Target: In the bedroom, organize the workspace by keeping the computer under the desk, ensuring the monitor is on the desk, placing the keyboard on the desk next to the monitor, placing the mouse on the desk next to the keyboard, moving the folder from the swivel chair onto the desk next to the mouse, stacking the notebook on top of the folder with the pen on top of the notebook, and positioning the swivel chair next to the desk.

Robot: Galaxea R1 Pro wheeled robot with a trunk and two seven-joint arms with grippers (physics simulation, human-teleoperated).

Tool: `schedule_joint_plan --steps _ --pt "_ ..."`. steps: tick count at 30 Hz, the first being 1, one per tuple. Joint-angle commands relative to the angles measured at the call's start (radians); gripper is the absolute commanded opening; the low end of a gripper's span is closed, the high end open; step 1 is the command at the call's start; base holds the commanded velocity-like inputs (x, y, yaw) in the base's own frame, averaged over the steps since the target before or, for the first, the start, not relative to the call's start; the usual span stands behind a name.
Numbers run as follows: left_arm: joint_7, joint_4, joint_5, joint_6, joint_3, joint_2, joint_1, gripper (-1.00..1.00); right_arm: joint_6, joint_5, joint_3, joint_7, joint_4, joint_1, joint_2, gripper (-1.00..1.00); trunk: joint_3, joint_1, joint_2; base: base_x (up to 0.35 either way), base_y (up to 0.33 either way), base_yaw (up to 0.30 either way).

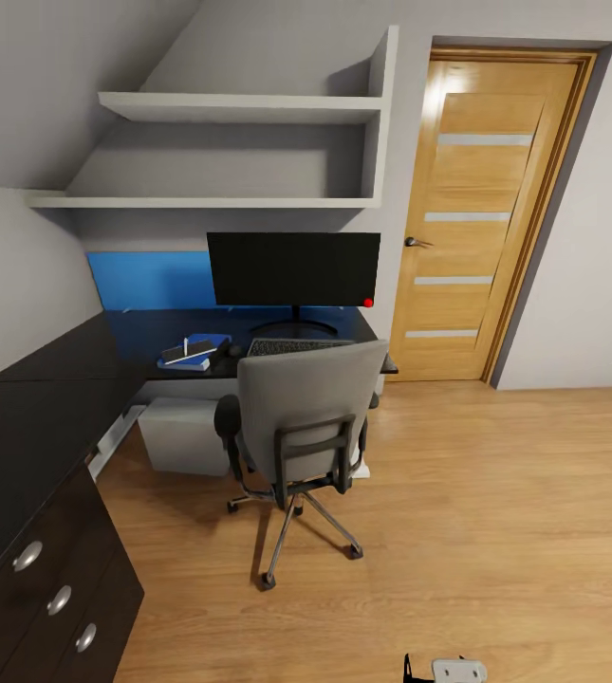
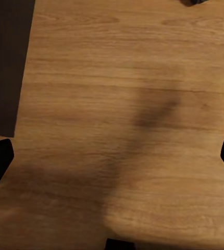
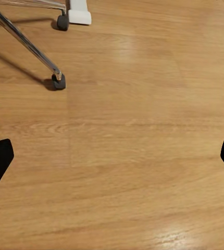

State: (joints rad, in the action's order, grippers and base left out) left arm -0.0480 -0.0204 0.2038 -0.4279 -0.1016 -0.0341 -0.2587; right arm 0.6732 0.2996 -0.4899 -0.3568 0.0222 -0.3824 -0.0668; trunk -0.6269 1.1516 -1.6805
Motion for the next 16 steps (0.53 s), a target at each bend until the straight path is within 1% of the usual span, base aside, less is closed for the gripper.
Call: schedule_joint_plan --steps 1,16 --pt "-0.003 0.0 0.006 -0.002 -0.009 0.0 -0.001 1.0 0.003 0.006 -0.009 -0.004 0.002 -0.001 -0.001 1.0 -0.001 0.0 0.0 0.0 0.0 0.0" --pt "-0.004 0.0 0.006 -0.002 -0.009 0.001 -0.001 1.0 0.003 0.006 -0.009 -0.004 0.002 -0.001 -0.001 1.0 -0.001 0.0 0.0 0.0 0.0 0.0"
